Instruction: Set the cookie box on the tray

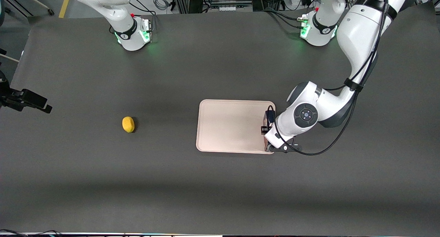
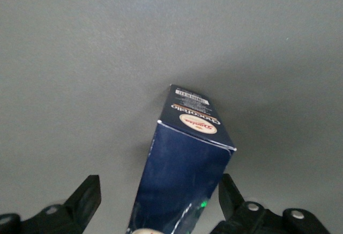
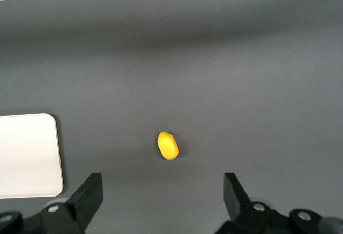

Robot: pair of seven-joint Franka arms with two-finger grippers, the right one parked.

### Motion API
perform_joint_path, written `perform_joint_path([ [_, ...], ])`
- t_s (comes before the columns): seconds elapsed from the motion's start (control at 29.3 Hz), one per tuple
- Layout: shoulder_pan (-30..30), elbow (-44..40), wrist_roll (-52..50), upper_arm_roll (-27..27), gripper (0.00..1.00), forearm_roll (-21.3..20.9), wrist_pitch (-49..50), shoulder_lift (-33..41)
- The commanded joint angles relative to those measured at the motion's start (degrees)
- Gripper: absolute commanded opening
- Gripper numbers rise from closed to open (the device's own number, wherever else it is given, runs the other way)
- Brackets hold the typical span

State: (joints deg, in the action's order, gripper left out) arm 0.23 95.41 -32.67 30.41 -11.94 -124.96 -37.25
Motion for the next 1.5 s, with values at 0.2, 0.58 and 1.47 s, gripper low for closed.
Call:
perform_joint_path([
  [0.2, 1.18, 0.13, -1.44, -0.17, 1.00, -0.37, 3.31, 4.90],
  [0.58, 4.08, -14.24, 7.30, -6.64, 1.00, 7.25, 34.00, 16.65],
  [1.47, 5.14, -2.36, 33.46, -24.60, 1.00, 10.18, 38.14, 35.30],
])
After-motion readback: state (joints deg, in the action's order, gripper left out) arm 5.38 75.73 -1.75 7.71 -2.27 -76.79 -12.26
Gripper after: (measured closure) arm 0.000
